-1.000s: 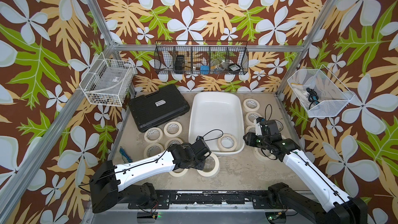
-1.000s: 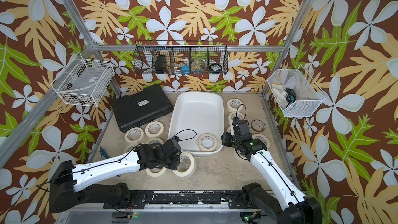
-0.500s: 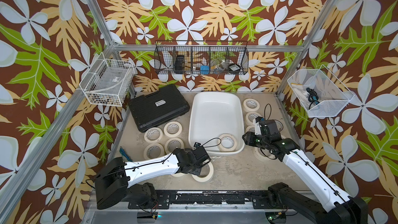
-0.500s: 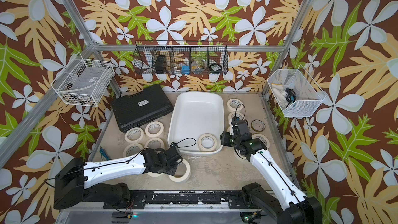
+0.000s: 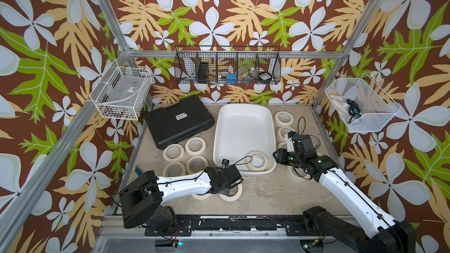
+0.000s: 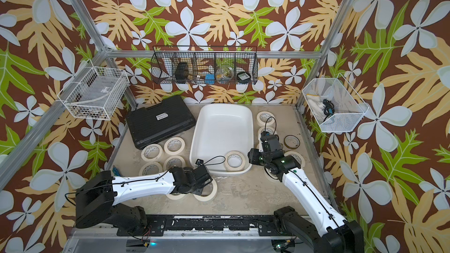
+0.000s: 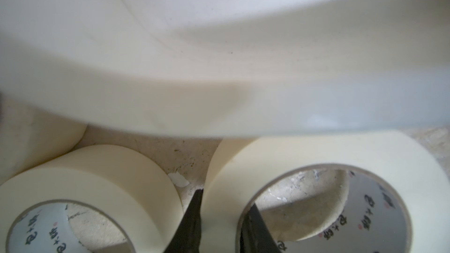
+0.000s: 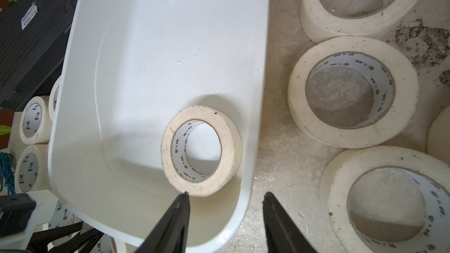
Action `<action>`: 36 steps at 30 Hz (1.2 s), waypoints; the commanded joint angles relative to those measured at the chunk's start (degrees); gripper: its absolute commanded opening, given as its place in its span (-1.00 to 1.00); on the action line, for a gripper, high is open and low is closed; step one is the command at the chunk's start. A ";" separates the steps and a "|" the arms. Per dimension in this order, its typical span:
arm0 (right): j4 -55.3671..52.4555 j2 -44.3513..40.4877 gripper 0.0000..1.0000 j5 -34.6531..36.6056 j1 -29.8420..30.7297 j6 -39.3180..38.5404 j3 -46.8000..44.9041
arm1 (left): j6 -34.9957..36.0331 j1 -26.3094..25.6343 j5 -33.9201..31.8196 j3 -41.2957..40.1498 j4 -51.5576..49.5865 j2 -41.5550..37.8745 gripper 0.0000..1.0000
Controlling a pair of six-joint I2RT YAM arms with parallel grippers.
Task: Take out the art tape in the storage box
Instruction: Place the art tape at the center of the board, then pick up the art tape from the storage box.
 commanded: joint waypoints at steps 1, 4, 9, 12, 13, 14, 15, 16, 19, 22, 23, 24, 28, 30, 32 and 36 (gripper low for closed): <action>0.44 0.29 0.04 -0.07 0.13 0.41 0.39 | -1.01 1.17 -0.84 0.39 2.10 0.50 -0.86; 0.51 0.23 0.04 0.02 0.12 0.37 0.34 | -1.47 2.29 -0.75 0.35 2.69 0.61 -0.86; 1.53 1.30 0.04 0.07 0.86 0.90 0.18 | -0.90 2.43 -0.18 0.66 3.35 1.65 -0.79; 1.75 2.51 0.03 1.05 2.82 1.77 1.20 | -0.16 2.43 0.59 1.09 3.11 2.80 -0.75; 1.88 2.87 0.03 1.49 3.66 1.99 1.60 | -0.06 2.39 0.67 1.16 3.09 2.90 -0.73; 1.84 3.30 0.03 1.94 4.61 2.46 2.11 | 0.09 2.39 0.68 1.18 3.02 3.00 -0.70; 2.00 3.76 0.03 2.29 5.43 2.87 2.55 | 0.35 2.43 0.61 1.27 2.88 3.00 -0.67; 2.22 4.13 0.03 2.60 6.20 3.18 2.77 | 0.51 2.43 0.47 1.34 2.67 3.07 -0.65; 2.92 5.66 0.03 3.26 8.36 4.21 3.62 | 1.19 2.41 0.32 1.62 2.04 3.34 -0.53; 3.52 7.27 0.03 3.79 10.23 4.79 4.37 | 1.70 2.43 0.27 1.62 1.56 3.02 -0.40; 3.67 7.92 0.03 3.88 10.72 4.88 4.49 | 1.70 2.43 0.24 1.55 1.34 2.63 -0.35; 3.83 8.37 0.03 3.98 11.12 5.14 4.71 | 1.77 2.43 0.30 1.54 1.24 2.20 -0.32; 4.29 10.33 0.03 4.49 12.56 5.74 5.54 | 1.94 2.35 1.72 1.40 1.33 -0.54 -0.15; 4.30 11.25 0.03 4.86 13.19 6.10 6.11 | 2.14 2.35 1.58 1.53 0.67 -2.42 -0.09; 4.30 12.17 0.03 5.15 13.74 6.28 6.68 | 2.36 2.33 0.79 2.37 -0.97 -3.90 -0.07; 4.61 13.95 0.03 5.95 15.04 6.73 8.07 | 2.49 2.34 0.36 3.07 -3.40 -7.55 -0.07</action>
